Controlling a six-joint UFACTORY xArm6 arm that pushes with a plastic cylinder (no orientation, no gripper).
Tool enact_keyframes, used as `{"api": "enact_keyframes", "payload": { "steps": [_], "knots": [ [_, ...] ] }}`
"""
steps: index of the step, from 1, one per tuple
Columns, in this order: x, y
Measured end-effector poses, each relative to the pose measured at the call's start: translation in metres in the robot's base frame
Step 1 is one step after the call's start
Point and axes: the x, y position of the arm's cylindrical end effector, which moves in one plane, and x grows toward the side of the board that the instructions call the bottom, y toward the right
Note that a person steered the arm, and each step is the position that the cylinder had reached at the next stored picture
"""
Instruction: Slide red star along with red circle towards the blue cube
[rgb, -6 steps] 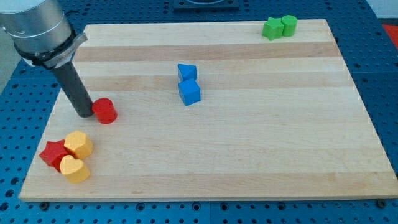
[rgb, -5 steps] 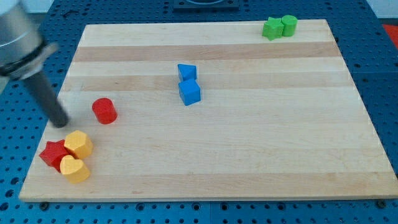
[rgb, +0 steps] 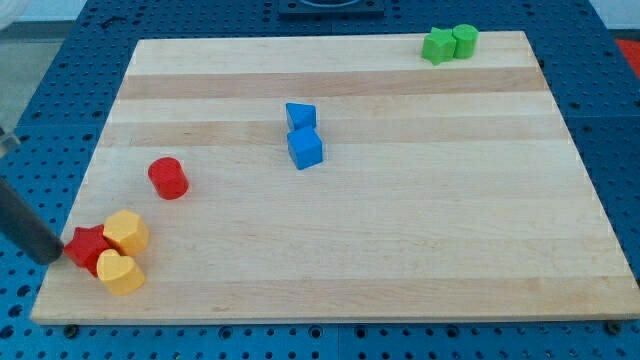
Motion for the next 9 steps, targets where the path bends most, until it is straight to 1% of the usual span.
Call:
{"api": "enact_keyframes", "payload": {
  "steps": [1, 2, 3, 4, 7, 8, 9],
  "knots": [
    [0.02, 0.001],
    [0.023, 0.003],
    [0.038, 0.005],
    [0.036, 0.023],
    [-0.017, 0.032],
    [-0.009, 0.032],
    [0.023, 0.033]
  ]
}}
